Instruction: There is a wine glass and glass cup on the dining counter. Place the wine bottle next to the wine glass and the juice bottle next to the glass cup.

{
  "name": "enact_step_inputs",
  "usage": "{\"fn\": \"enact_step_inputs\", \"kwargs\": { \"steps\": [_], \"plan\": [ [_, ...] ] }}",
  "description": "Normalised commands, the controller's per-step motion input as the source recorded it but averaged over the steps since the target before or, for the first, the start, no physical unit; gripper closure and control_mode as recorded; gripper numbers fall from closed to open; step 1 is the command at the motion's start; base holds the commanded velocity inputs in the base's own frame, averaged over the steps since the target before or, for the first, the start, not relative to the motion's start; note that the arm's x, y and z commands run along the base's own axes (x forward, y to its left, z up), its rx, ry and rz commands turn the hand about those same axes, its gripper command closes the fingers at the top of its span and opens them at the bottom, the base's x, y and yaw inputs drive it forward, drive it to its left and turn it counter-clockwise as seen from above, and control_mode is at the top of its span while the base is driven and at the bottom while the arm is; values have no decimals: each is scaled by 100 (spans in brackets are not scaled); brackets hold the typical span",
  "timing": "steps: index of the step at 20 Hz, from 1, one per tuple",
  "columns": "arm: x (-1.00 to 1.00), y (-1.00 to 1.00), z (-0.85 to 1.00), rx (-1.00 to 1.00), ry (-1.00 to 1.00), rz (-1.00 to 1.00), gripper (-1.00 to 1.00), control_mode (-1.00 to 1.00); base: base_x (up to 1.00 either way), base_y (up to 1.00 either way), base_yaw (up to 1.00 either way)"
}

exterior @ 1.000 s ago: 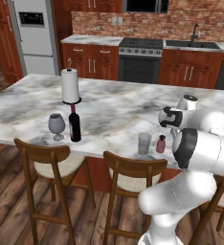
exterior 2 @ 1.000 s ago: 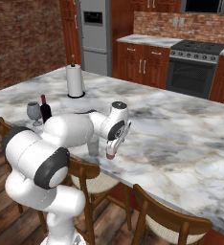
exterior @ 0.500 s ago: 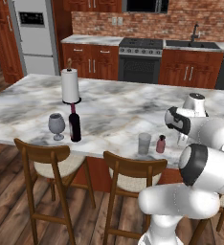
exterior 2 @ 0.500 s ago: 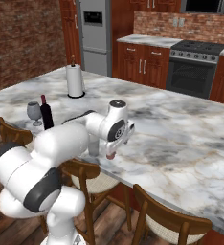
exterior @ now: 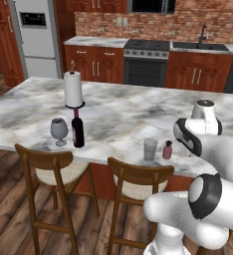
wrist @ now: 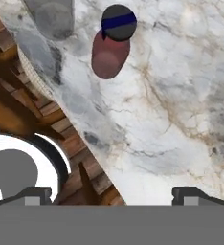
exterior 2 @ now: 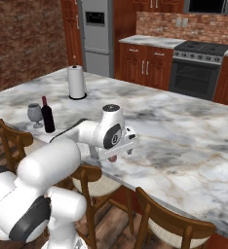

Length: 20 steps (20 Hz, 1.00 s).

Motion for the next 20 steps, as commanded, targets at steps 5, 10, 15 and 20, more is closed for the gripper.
{"fn": "enact_step_inputs", "kwargs": {
  "steps": [5,10,15,20],
  "plan": [
    [-45,0,9,0,0,-46,-100,-100,0,0,0],
    [-47,0,16,5,1,-41,-100,-100,0,0,0],
    [-47,-2,17,5,1,-35,-100,-100,0,0,0],
    [-54,0,8,6,0,-27,-100,-100,0,0,0]
  ]
}}
